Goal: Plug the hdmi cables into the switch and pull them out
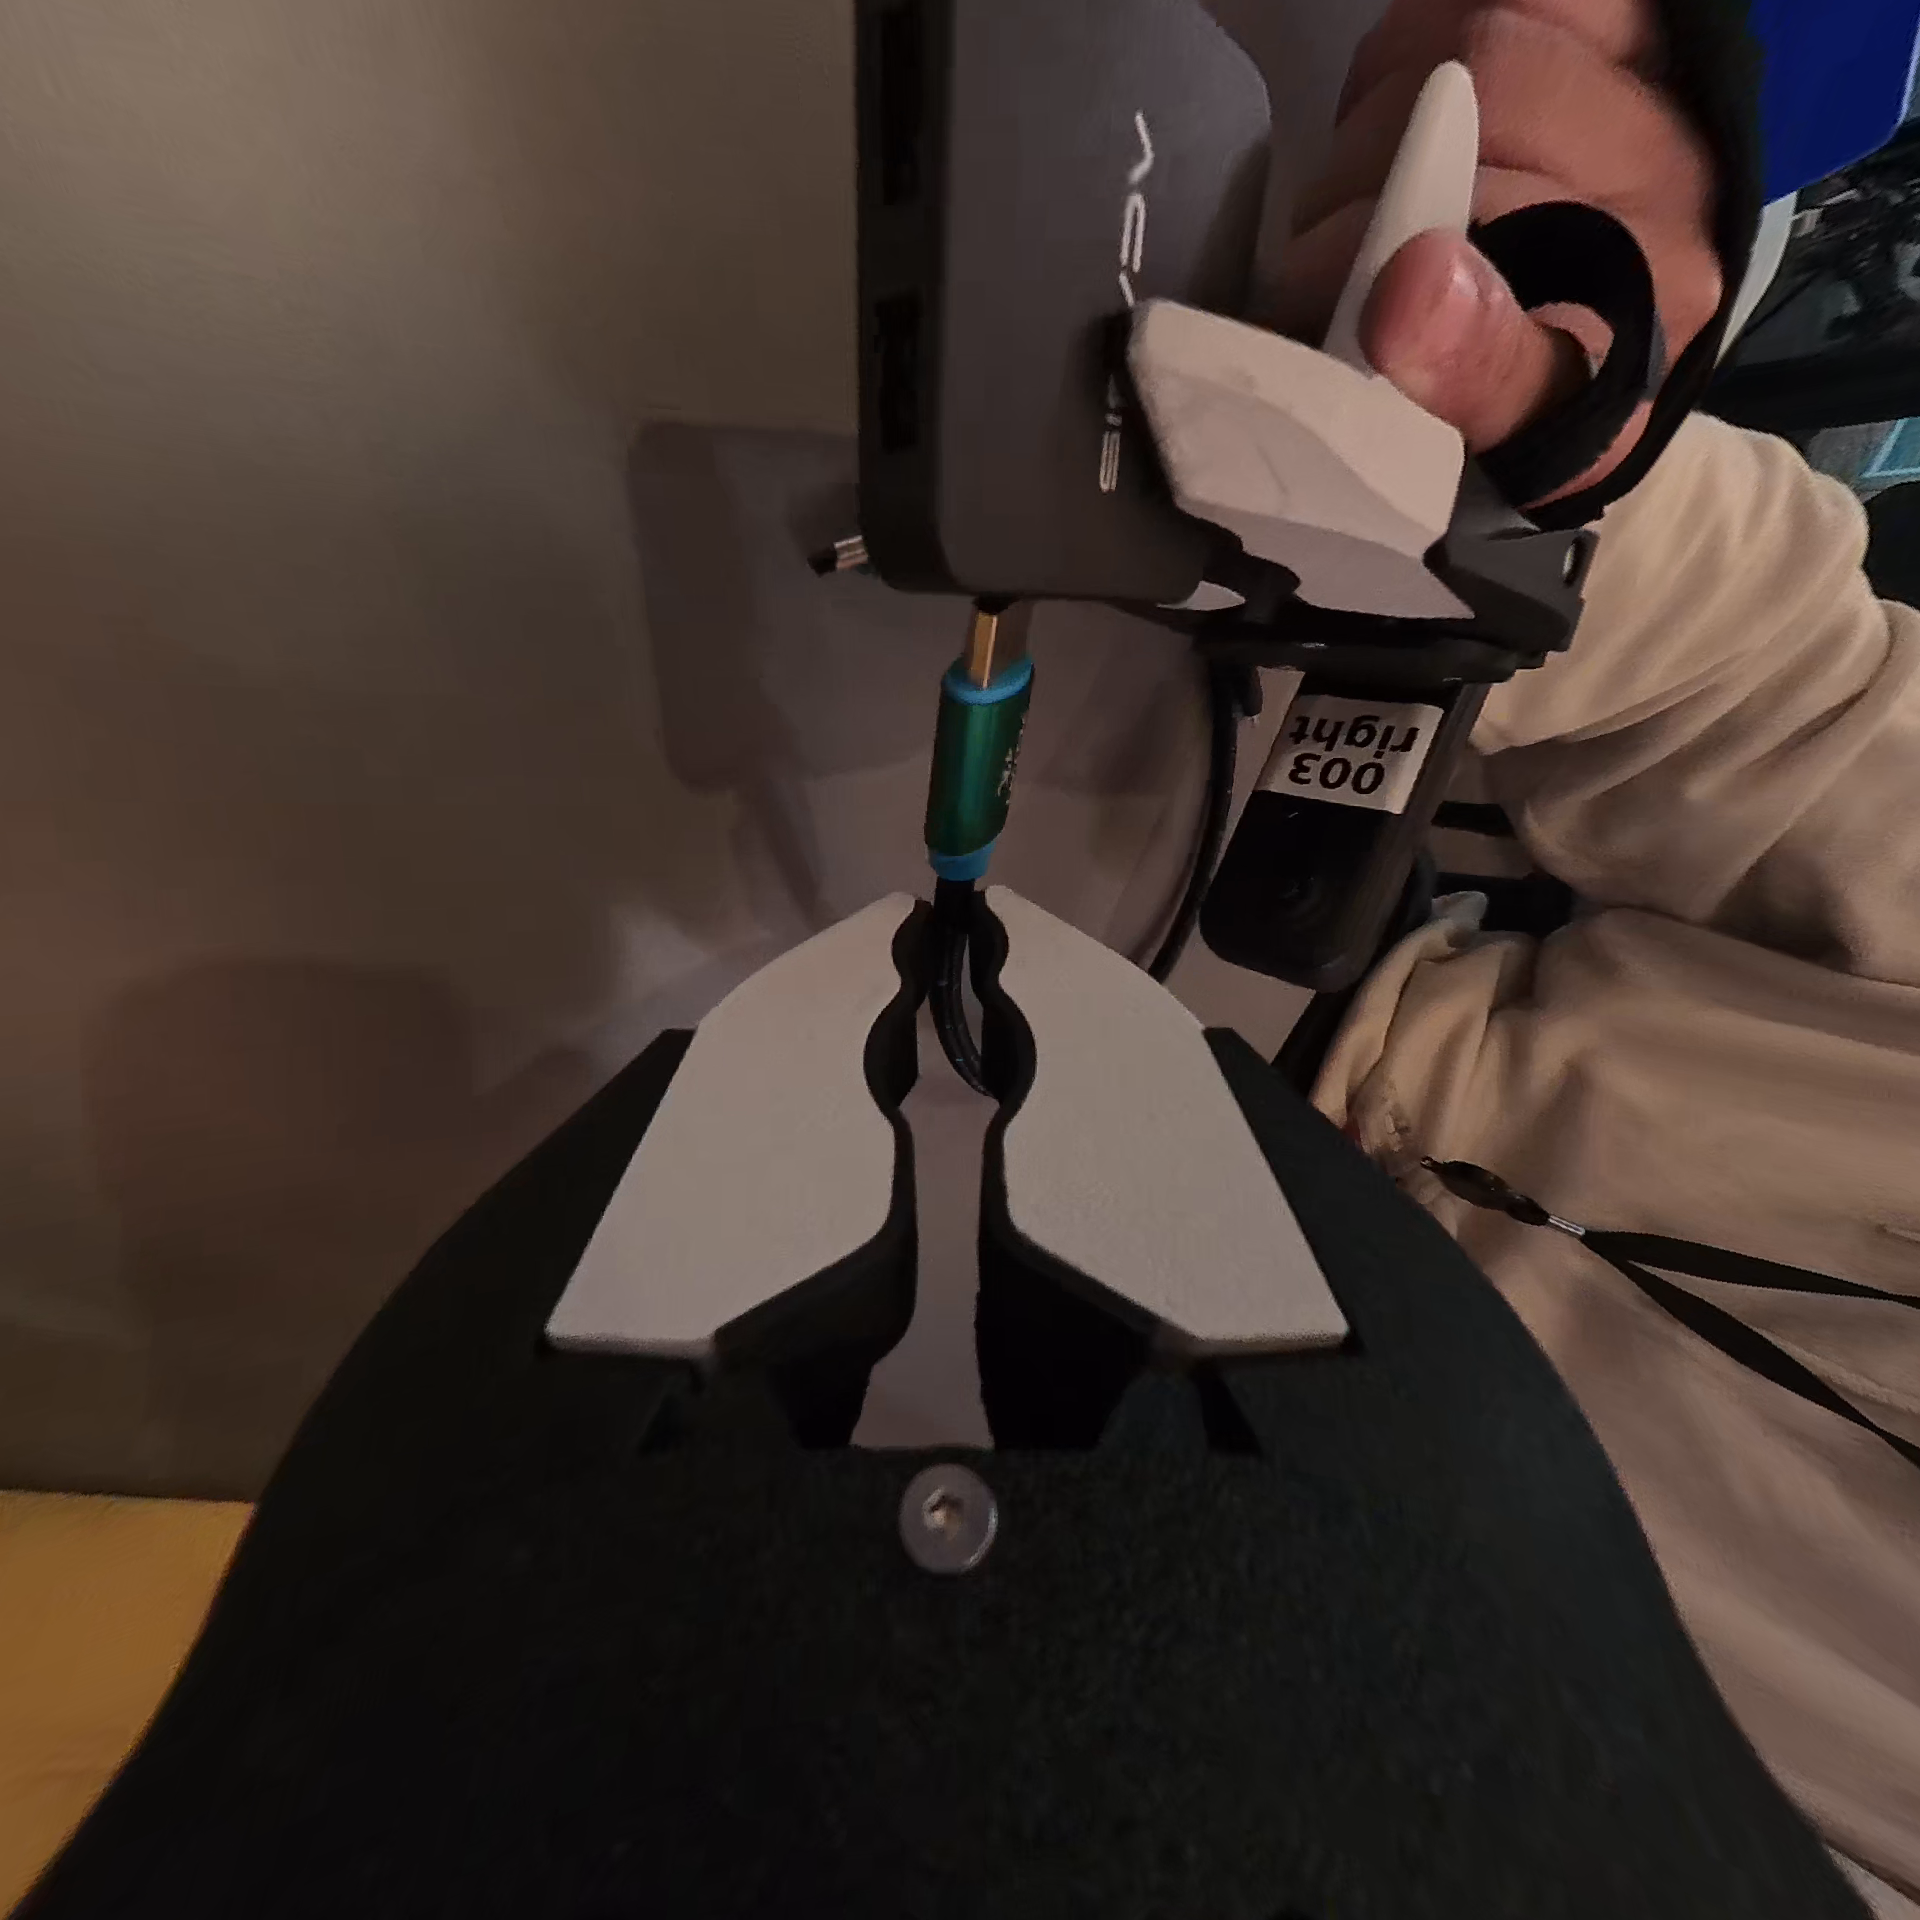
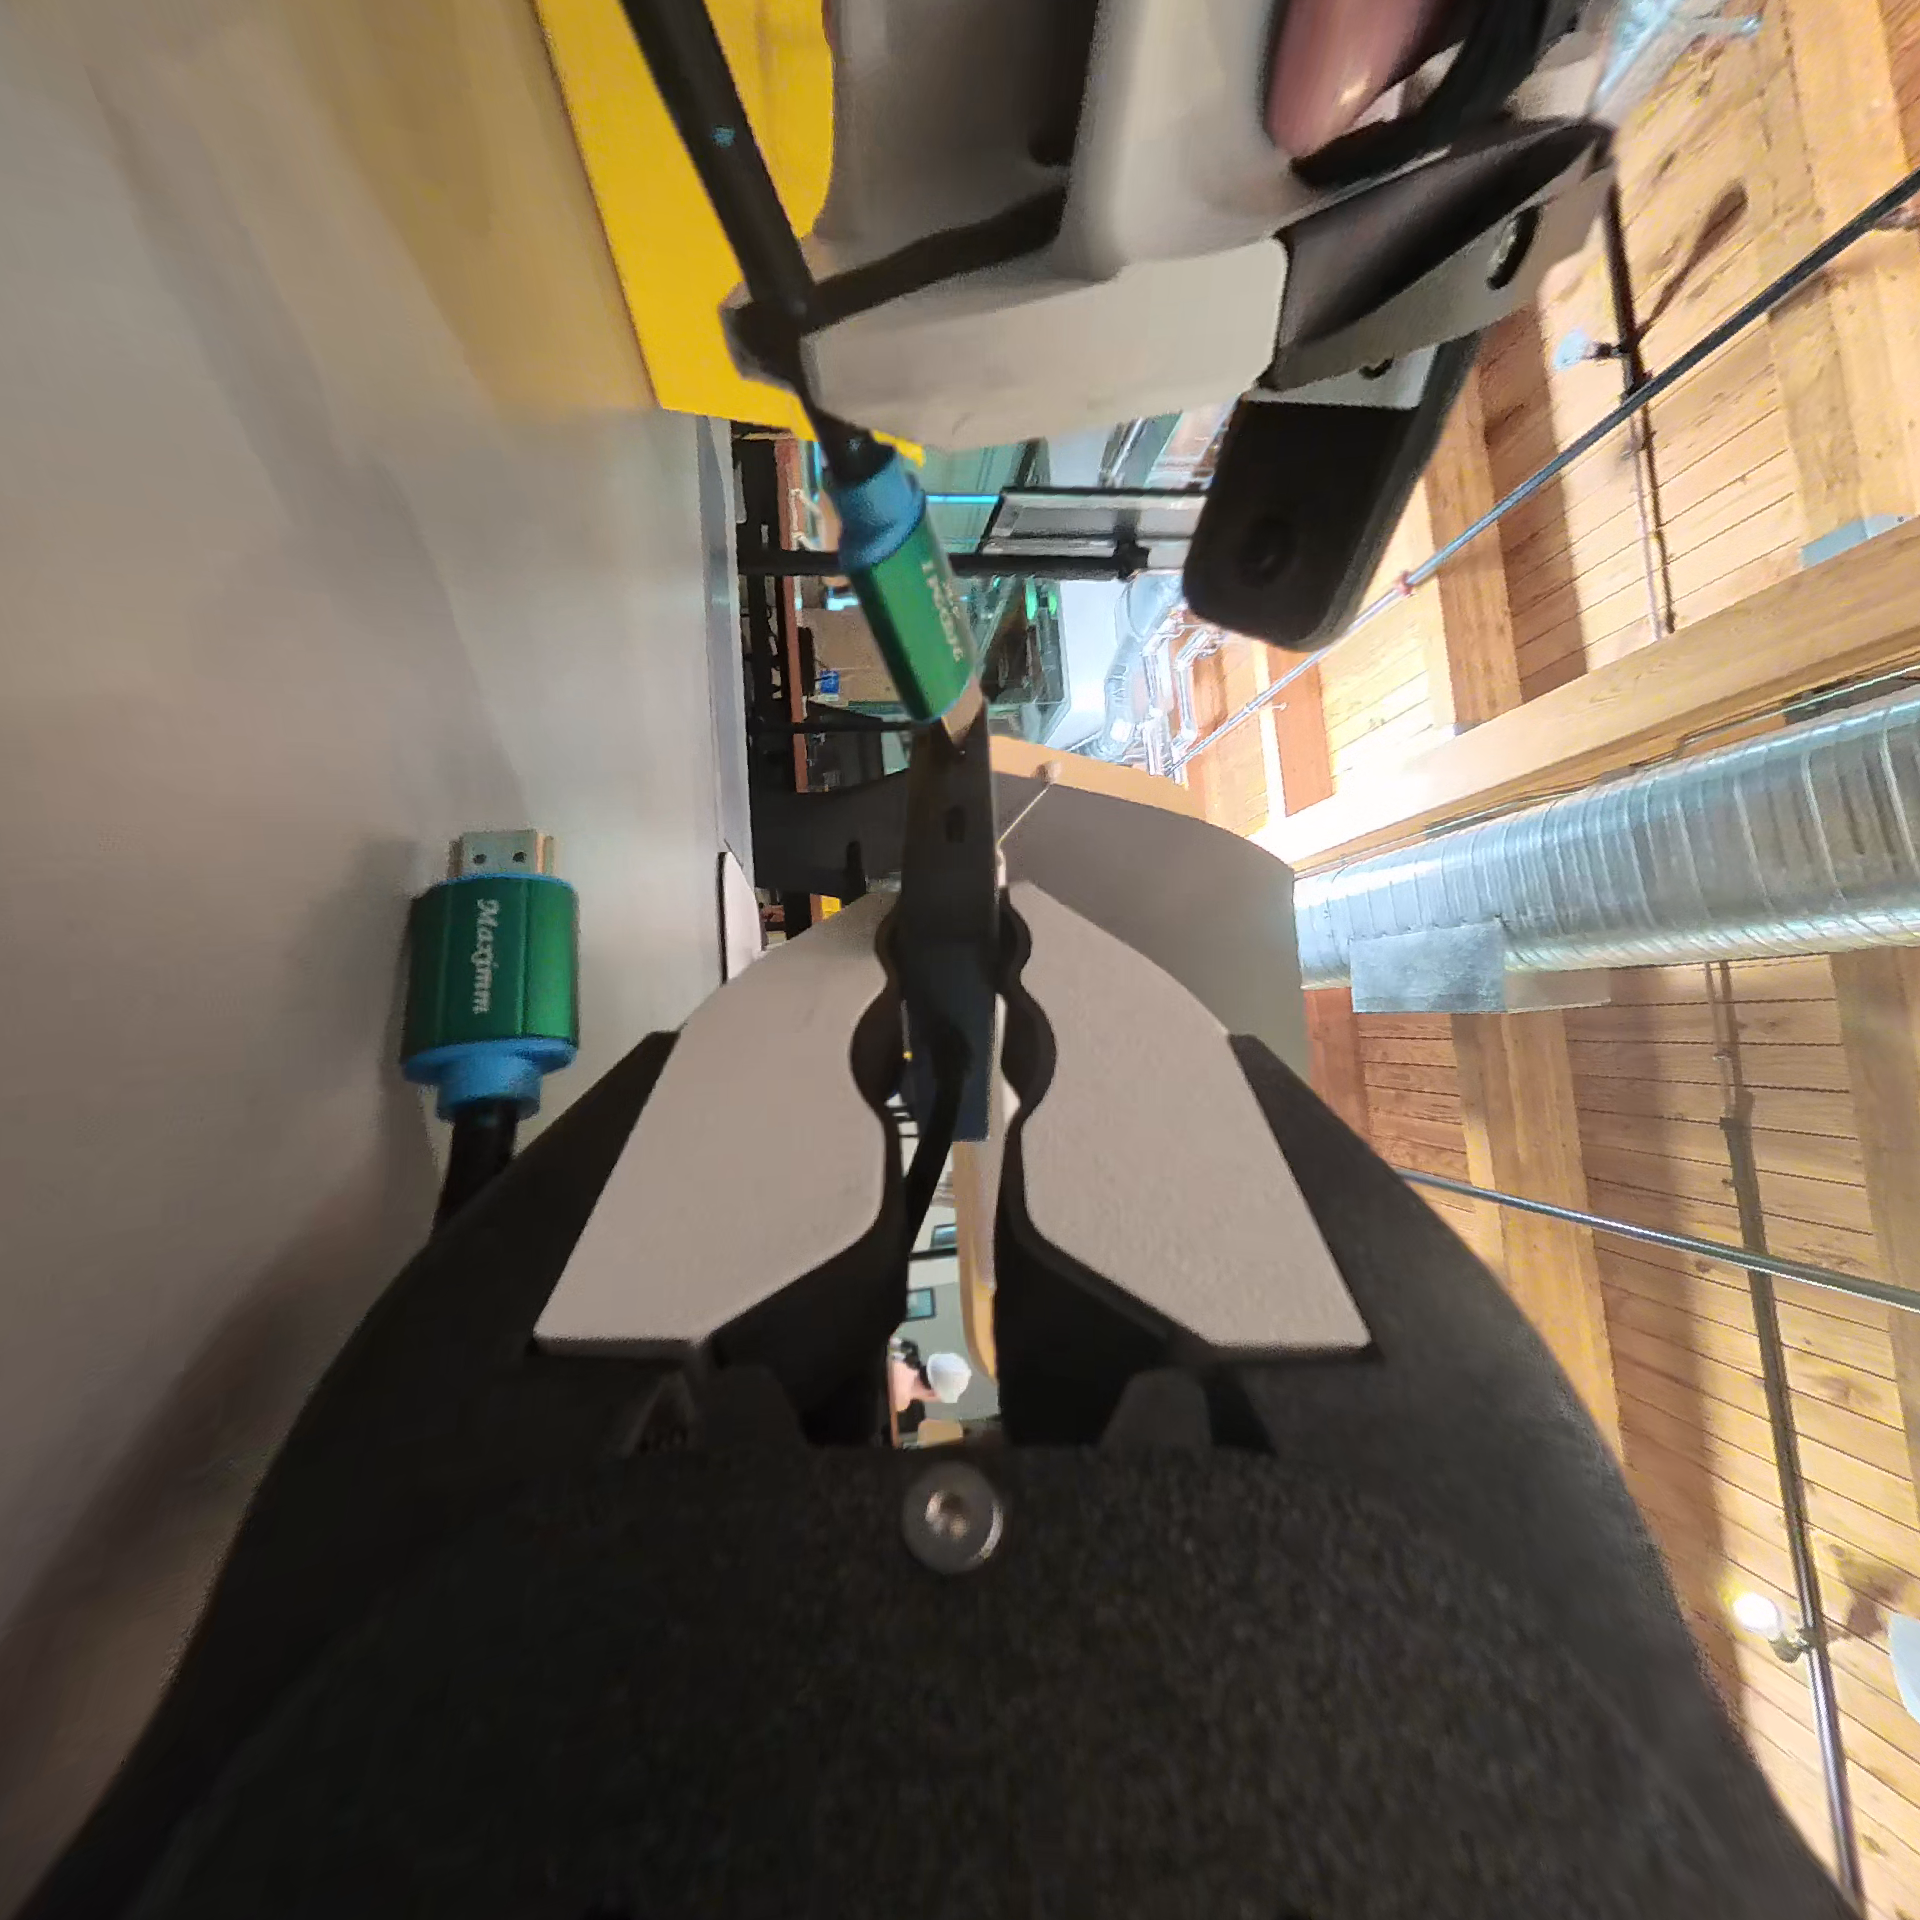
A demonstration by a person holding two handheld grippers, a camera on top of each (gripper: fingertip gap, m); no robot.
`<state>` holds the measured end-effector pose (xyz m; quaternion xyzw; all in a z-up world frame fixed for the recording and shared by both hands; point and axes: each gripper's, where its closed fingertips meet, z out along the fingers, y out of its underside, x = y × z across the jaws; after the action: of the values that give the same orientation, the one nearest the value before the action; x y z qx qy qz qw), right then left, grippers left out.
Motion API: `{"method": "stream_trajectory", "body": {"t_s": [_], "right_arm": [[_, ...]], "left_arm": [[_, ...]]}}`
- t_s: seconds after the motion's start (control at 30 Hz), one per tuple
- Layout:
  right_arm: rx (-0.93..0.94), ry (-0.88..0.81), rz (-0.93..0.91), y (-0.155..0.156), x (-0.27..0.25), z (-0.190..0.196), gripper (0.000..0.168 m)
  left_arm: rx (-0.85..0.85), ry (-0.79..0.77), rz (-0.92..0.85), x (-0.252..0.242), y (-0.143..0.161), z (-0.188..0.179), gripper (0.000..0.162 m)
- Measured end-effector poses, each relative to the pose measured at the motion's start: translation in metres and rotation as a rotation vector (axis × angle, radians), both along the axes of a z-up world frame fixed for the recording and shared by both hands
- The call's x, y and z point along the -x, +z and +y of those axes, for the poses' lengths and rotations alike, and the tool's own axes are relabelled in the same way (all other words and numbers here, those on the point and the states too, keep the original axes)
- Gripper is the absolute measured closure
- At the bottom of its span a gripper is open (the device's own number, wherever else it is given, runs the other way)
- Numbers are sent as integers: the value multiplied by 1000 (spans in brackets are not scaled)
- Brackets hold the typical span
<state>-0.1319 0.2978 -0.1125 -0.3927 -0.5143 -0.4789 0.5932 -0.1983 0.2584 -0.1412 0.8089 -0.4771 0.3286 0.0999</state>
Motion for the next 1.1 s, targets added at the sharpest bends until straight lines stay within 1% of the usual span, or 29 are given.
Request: {"method": "stream_trajectory", "body": {"t_s": [0.07, 0.17, 0.23, 0.3, 0.4, 0.5, 0.6, 0.63, 0.7, 0.77, 0.83, 0.9, 1.0, 1.1], "right_arm": [[-27, 7, -8, 3, 2, -2, 155], [-90, 38, -37, 10, 7, -7, 154], [-73, 48, -31, 8, 10, -8, 154], [-50, 43, -27, 5, 10, -6, 154], [-21, 26, 41, 9, 2, -2, 154], [37, 21, 169, 12, -11, 2, 154], [49, 14, 288, 21, -23, 3, 155], [58, 10, 315, 22, -27, 4, 155], [65, 5, 347, 24, -31, 5, 154], [68, 4, 357, 24, -32, 6, 154], [65, 7, 353, 25, -31, 6, 155], [60, 14, 347, 25, -29, 6, 155], [62, 26, 339, 25, -25, 5, 155], [61, 31, 333, 25, -23, 5, 155]], "left_arm": [[49, -11, -11, 1, 4, -3, 156], [180, -64, -21, 4, 14, -16, 156], [168, -83, 27, 10, 12, -15, 156], [91, -97, 69, 15, 8, -9, 156], [-104, -143, 163, 25, -9, 0, 156], [-205, -190, 213, 29, -27, -9, 156], [-470, -202, 268, 33, -44, 2, 155], [-570, -193, 265, 33, -46, 7, 155], [-762, -145, 200, 27, -41, 13, 154], [-881, -43, 55, 19, -24, 9, 142], [-949, 104, -119, 17, -4, 2, 135], [-970, 200, -226, 22, 3, -4, 131], [-969, 217, -196, 33, -14, 2, 112], [-970, 198, -148, 35, -30, 11, 109]]}}
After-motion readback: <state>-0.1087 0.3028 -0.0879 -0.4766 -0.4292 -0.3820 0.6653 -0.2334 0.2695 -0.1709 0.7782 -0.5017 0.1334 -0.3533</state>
